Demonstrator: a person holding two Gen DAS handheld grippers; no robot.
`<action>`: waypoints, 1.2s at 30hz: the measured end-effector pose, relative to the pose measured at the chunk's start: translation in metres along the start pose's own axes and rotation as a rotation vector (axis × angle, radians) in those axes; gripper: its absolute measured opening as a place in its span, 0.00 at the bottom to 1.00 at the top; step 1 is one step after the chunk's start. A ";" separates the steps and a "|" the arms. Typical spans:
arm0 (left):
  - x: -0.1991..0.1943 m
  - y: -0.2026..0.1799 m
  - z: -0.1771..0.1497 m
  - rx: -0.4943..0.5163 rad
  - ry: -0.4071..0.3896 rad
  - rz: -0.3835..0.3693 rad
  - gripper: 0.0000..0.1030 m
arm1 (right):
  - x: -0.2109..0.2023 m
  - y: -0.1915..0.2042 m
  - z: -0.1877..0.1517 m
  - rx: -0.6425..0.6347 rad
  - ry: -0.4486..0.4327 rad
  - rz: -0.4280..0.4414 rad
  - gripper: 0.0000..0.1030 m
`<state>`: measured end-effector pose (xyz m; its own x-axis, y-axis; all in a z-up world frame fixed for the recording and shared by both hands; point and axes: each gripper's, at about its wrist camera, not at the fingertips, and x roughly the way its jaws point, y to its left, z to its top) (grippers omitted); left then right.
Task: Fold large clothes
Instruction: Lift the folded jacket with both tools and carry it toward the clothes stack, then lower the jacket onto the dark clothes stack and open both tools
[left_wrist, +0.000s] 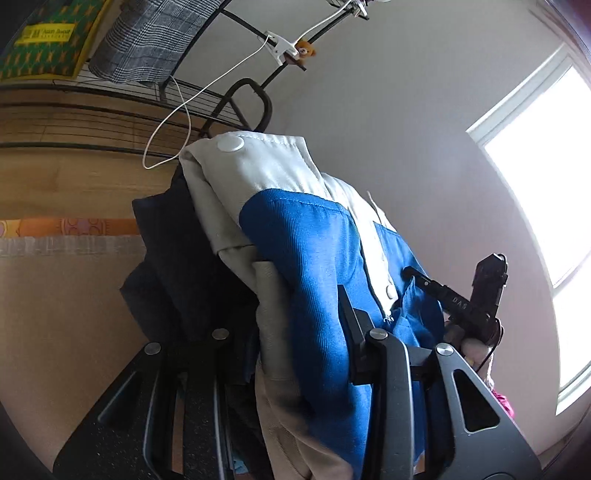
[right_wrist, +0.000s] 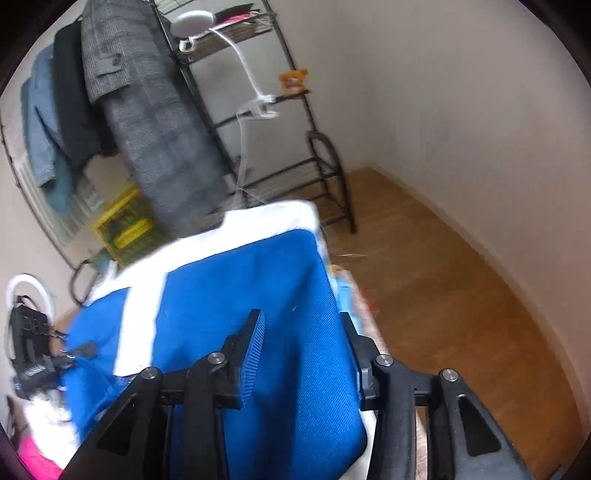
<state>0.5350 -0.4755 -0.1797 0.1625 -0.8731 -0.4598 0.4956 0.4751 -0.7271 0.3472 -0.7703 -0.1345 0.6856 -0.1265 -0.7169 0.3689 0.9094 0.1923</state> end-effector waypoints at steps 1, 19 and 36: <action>-0.001 -0.004 -0.002 0.017 -0.005 0.013 0.35 | 0.003 0.007 0.000 -0.027 0.003 -0.039 0.39; -0.114 -0.085 -0.011 0.149 -0.086 0.129 0.39 | -0.130 0.051 0.010 -0.020 -0.129 -0.031 0.42; -0.350 -0.257 -0.072 0.358 -0.222 0.079 0.39 | -0.369 0.170 -0.028 -0.083 -0.256 -0.041 0.42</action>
<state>0.2895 -0.2842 0.1308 0.3719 -0.8567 -0.3574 0.7331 0.5073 -0.4530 0.1389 -0.5582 0.1439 0.8113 -0.2506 -0.5282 0.3541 0.9295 0.1028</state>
